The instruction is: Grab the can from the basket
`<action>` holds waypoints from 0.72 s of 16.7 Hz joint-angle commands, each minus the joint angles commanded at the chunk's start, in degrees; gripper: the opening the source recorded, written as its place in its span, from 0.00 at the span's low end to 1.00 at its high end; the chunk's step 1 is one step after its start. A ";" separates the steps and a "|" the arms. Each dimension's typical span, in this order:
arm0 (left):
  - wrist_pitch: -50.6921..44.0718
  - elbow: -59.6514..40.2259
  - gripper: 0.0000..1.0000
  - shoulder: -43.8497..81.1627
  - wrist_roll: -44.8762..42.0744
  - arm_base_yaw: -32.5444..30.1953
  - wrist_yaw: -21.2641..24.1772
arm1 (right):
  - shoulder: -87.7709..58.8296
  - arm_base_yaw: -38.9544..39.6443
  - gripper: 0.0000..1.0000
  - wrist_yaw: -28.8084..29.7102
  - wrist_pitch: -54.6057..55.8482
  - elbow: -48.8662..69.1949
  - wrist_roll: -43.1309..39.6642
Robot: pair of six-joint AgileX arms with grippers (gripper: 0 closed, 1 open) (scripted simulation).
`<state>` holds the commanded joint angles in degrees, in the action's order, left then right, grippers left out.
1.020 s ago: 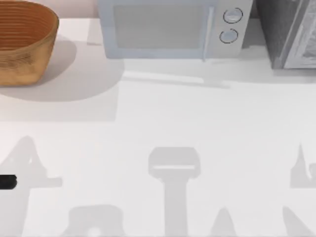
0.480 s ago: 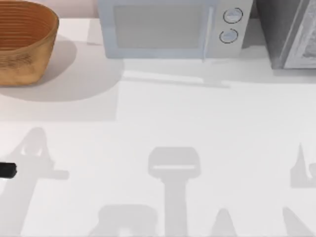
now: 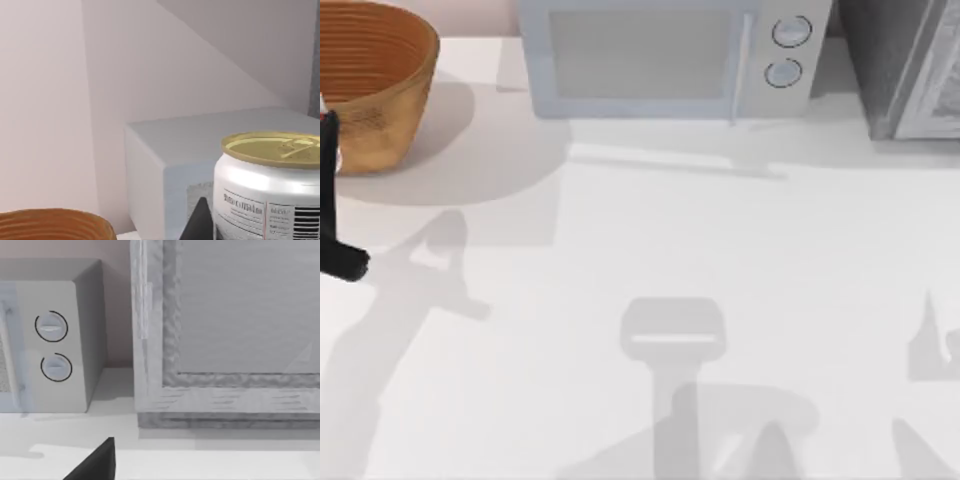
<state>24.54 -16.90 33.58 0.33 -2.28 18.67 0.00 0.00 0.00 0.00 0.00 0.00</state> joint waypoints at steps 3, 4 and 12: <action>5.81 -4.18 0.00 8.53 0.02 -0.42 4.96 | 0.00 0.00 1.00 0.00 0.00 0.00 0.00; 7.69 -5.56 0.00 11.35 0.00 -0.55 6.61 | 0.00 0.00 1.00 0.00 0.00 0.00 0.00; 21.69 -15.89 0.00 32.61 -0.78 -1.33 19.32 | 0.00 0.00 1.00 0.00 0.00 0.00 0.00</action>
<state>46.22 -32.79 66.20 -0.45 -3.61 37.99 0.00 0.00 0.00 0.00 0.00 0.00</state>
